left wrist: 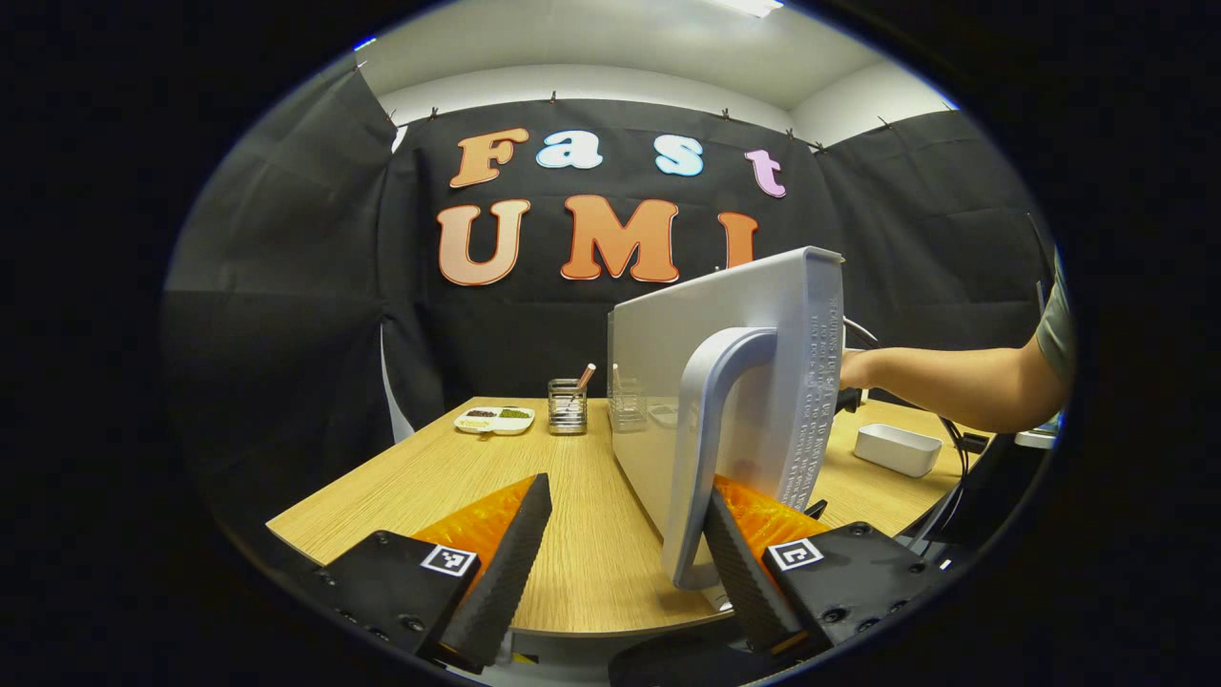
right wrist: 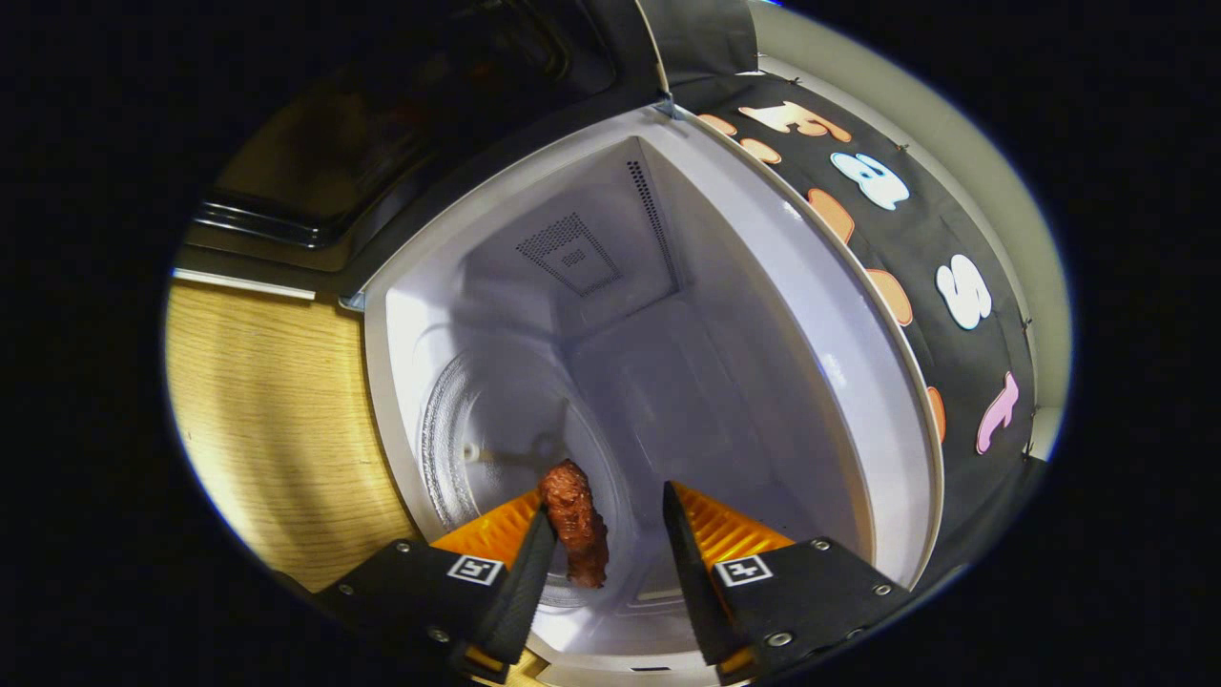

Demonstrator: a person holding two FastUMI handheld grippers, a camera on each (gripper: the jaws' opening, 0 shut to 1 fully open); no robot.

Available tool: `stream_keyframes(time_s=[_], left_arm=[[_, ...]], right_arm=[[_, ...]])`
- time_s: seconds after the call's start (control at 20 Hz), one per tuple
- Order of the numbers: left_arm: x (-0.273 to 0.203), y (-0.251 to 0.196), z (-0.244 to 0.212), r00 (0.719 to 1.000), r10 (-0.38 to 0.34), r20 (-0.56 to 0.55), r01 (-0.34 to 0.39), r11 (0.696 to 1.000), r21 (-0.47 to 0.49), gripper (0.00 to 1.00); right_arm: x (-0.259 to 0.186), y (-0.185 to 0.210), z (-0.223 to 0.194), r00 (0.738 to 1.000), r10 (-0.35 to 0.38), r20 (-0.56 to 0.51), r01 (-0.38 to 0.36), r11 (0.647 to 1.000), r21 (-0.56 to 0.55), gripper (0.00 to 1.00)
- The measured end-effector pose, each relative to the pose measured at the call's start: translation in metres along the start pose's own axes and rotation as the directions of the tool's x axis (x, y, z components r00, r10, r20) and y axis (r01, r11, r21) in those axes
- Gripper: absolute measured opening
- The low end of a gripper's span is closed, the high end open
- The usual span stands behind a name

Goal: Open the microwave oven with the left hand, put the food in, and close the microwave oven.

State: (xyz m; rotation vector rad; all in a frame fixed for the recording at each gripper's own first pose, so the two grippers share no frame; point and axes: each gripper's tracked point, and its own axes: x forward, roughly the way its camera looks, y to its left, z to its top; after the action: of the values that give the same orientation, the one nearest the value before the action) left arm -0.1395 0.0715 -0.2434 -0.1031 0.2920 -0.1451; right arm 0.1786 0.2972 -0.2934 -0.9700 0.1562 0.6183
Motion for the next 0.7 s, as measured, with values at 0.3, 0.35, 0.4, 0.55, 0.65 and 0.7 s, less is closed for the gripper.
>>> stream_keyframes(time_s=[0.3,0.35,0.4,0.55,0.65,0.7], left_arm=[[0.000,-0.001,0.000,1.000,0.001,0.003,-0.001,1.000,-0.006,0.95],[0.000,0.000,0.000,1.000,0.001,0.005,-0.001,1.000,-0.003,0.95],[-0.001,0.000,0.001,1.000,0.002,0.005,-0.002,1.000,-0.001,0.87],[0.001,-0.001,0.000,1.000,-0.002,0.006,0.002,1.000,-0.003,0.95],[0.000,-0.001,0.000,1.000,-0.005,0.007,0.005,1.000,-0.007,0.97],[0.000,-0.001,0.001,1.000,-0.005,0.008,0.005,1.000,-0.007,0.95]], right_arm=[[-0.017,-0.006,0.006,1.000,0.004,0.025,-0.005,1.000,0.019,0.79],[-0.018,-0.008,0.006,1.000,0.010,0.026,-0.011,0.999,0.036,0.79],[-0.022,-0.012,0.006,1.000,0.008,0.025,-0.009,0.999,0.053,0.79],[-0.040,-0.020,0.017,0.998,0.006,0.057,-0.013,0.992,0.122,0.78],[-0.049,-0.028,0.023,0.997,0.007,0.072,-0.020,0.983,0.184,0.78],[-0.052,-0.036,0.025,0.997,-0.005,0.072,-0.011,0.976,0.218,0.78]])
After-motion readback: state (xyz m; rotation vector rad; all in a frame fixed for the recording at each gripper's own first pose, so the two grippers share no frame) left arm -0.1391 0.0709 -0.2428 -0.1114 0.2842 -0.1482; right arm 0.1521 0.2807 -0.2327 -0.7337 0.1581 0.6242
